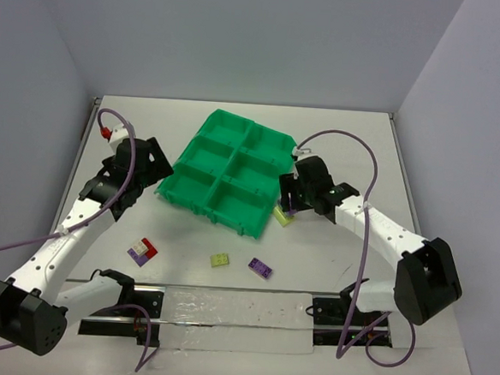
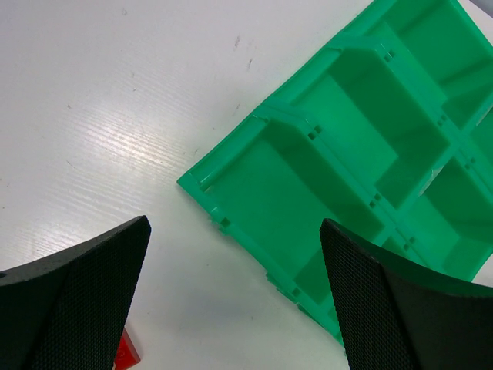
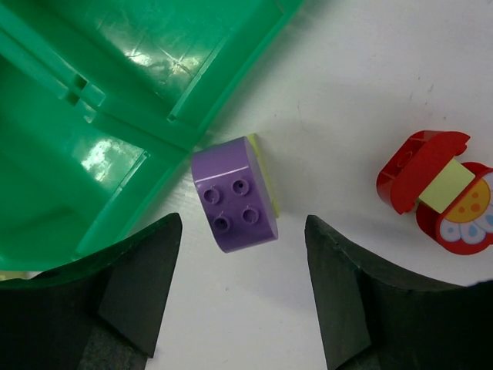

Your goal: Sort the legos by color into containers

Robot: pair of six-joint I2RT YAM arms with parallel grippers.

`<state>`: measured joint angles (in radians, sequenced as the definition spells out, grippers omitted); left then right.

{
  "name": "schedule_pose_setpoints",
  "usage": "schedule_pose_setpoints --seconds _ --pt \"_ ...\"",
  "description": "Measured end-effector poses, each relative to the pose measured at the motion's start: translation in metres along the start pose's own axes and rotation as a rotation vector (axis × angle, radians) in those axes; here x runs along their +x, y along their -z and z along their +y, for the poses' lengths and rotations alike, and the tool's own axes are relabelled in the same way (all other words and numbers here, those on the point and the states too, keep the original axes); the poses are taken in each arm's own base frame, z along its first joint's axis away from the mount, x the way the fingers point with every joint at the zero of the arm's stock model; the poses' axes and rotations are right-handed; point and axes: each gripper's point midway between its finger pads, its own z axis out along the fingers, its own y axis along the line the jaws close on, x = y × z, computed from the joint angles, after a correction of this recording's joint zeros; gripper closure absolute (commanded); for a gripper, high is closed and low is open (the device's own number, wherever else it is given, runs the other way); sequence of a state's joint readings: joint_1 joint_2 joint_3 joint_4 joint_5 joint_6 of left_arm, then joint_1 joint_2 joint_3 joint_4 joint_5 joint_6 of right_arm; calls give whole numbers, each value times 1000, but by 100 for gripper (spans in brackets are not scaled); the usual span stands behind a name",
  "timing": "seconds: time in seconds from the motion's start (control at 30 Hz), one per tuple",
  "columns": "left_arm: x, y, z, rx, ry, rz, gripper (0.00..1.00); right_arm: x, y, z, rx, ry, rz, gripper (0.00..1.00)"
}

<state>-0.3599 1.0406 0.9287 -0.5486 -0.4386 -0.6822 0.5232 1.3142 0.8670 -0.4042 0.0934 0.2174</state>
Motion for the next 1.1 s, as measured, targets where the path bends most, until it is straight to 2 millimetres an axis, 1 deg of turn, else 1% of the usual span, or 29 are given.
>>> schedule_pose_setpoints --seconds 0.07,0.23,0.37,0.5,0.67,0.77,0.83,0.87,0.9,1.03,1.1 --pt "-1 1 0 1 -5 -3 1 1 -5 0 3 7 17 35" --pt "-1 3 2 0 -12 -2 1 2 -14 1 6 32 43 35" --pt "0 5 4 -2 -15 0 1 3 -15 1 1 45 48 41" --pt "-1 6 4 -1 -17 -2 1 6 -19 2 -1 53 59 42" --pt "-1 7 5 -3 -26 2 1 12 -26 2 4 62 84 55" --pt "-3 8 4 -1 -32 -1 1 12 -29 2 11 63 85 71" --pt "-4 9 4 0 -33 -2 1 12 -30 2 12 64 81 83" --pt "-5 9 3 1 -33 -3 1 12 -30 2 12 65 80 92" --pt "-5 9 3 1 -33 -3 1 12 -29 3 12 66 80 99" --pt "-5 10 2 5 -34 0 1 10 -27 3 12 63 72 100" --pt "-6 12 -1 20 -36 5 1 6 -22 4 7 55 55 100"
